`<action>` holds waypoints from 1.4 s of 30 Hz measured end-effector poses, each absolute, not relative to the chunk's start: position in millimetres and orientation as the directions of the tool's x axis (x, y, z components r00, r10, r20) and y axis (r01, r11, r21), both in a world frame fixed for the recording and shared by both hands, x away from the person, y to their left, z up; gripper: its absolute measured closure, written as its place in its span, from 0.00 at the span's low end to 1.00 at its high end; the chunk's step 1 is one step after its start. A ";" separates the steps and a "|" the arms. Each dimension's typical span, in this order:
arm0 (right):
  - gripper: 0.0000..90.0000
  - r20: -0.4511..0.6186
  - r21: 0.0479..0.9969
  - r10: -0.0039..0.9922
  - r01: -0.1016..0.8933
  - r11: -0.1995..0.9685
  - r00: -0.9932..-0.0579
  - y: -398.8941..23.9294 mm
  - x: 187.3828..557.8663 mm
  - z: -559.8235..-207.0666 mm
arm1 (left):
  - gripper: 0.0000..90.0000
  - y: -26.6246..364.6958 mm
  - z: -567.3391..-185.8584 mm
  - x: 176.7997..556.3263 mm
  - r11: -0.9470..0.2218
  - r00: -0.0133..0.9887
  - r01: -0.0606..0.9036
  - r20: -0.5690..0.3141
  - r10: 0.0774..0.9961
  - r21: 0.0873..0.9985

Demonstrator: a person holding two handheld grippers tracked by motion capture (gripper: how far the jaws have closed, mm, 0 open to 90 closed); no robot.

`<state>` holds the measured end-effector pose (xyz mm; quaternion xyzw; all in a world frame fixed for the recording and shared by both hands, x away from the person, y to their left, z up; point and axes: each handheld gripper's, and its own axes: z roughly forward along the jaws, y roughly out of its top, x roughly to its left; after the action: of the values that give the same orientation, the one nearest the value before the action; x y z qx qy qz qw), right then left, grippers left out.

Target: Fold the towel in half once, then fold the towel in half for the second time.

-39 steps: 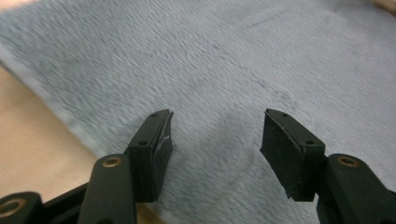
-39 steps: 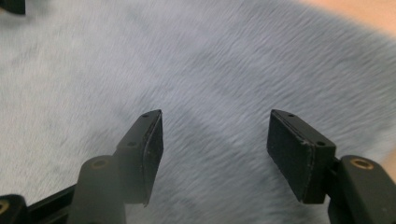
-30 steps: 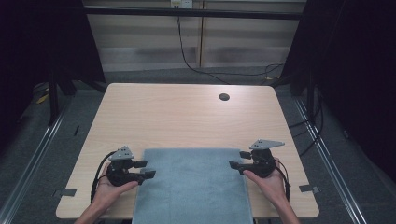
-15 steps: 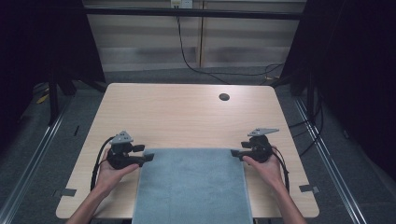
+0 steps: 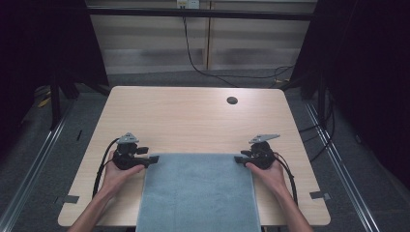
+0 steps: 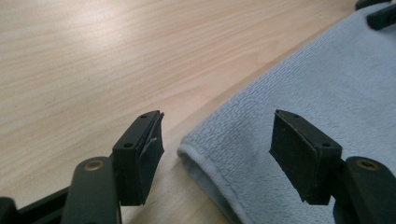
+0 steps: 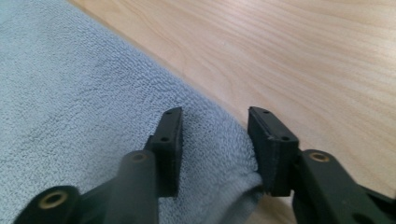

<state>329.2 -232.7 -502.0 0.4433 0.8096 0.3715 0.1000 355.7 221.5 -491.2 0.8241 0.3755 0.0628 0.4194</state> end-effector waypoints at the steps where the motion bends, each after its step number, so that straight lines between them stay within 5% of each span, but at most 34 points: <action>1: 0.70 0.172 0.688 0.791 0.646 0.331 -0.588 -232.7 328.6 -501.9 | 0.37 221.0 -493.6 356.7 -0.375 0.709 0.573 -0.211 0.673 0.729; 7: 0.77 0.186 0.689 0.780 0.645 0.331 -0.598 -232.8 327.8 -502.3 | 0.36 216.0 -502.6 358.6 -0.408 0.714 0.577 -0.193 0.673 0.707; 19: 0.62 0.235 0.674 0.760 0.665 0.321 -0.605 -236.1 321.9 -500.9 | 0.68 221.4 -503.9 352.5 -0.420 0.751 0.553 -0.213 0.625 0.719; 28: 0.84 0.268 0.670 0.738 0.670 0.319 -0.619 -240.4 317.6 -500.9 | 0.88 222.4 -504.4 351.4 -0.399 0.751 0.581 -0.278 0.598 0.710; 42: 0.89 0.290 0.748 0.732 0.623 0.228 -0.616 -244.9 318.9 -477.0 | 0.91 232.0 -480.2 352.1 -0.285 0.746 0.552 -0.312 0.588 0.784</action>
<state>318.9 -244.9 -477.0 0.4337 0.7812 0.4448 0.0614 352.1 232.0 -480.2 0.8013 0.3556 0.0187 0.4808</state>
